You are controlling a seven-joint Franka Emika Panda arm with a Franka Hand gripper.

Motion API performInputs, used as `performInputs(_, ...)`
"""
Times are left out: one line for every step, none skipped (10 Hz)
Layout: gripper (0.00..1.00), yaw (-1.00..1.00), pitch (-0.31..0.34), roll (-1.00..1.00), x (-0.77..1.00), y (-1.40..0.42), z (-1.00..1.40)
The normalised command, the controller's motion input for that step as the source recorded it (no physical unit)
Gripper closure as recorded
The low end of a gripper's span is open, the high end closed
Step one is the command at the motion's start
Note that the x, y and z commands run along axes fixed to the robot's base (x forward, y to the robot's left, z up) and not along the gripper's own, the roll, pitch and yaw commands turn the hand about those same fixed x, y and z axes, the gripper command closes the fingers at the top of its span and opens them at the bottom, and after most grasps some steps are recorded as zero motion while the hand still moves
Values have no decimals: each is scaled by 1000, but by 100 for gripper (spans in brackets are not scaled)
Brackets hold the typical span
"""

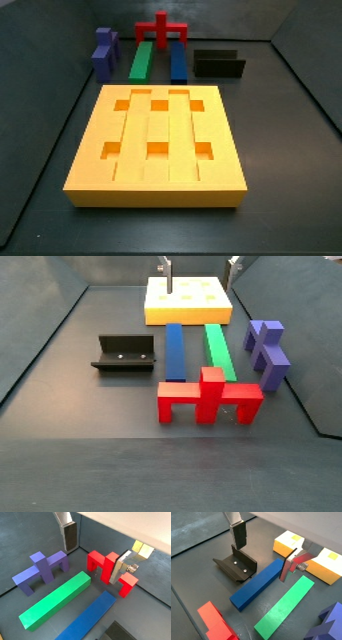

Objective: Pick up the green object. Move up. Move to above the board. Insert the green object.
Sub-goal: Pick up the green object.

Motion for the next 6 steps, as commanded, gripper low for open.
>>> performInputs(0, 0, -9, 0, 0, 0, 0)
performInputs(0, 0, -46, -43, 43, -6, -86)
performInputs(0, 0, -116, -51, 60, -246, -220)
performInputs(0, 0, -201, 0, 29, -577, -483)
performInputs(0, 0, -273, 10, -100, -566, -694)
performInputs(0, 0, -261, 0, -269, -400, -720)
